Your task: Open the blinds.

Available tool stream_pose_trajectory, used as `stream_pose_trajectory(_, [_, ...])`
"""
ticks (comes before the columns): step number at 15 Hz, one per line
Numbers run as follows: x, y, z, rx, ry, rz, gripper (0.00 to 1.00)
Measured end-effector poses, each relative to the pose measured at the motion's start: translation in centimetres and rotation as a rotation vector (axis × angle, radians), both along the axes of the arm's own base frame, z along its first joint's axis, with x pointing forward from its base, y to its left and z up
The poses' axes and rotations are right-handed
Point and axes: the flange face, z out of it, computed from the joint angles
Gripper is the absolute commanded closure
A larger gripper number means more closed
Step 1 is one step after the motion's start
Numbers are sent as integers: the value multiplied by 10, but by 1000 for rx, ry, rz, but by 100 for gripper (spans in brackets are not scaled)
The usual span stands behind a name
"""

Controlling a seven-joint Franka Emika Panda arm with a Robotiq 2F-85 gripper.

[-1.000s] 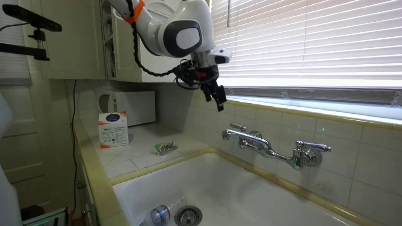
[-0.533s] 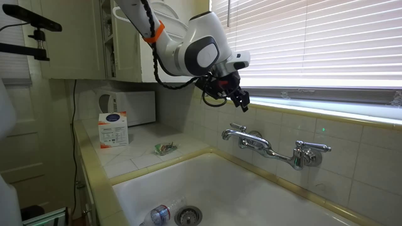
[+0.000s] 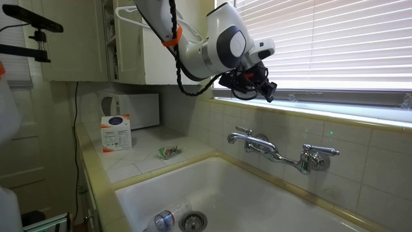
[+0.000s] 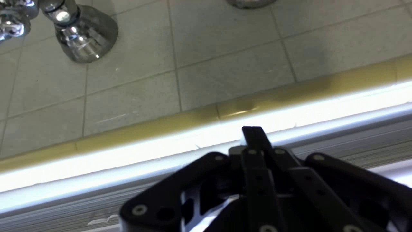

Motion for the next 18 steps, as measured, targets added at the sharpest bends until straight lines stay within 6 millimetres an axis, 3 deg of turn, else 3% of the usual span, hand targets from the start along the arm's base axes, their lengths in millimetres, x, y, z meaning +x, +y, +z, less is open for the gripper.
stream_pose_trajectory(4, [9, -9, -1, -59, -26, -12, 100])
stream_pose_trajectory(14, [16, -9, -5, -75, -38, -26, 100])
stream_pose_trajectory(18, [20, -14, 2, -111, -65, -27, 100])
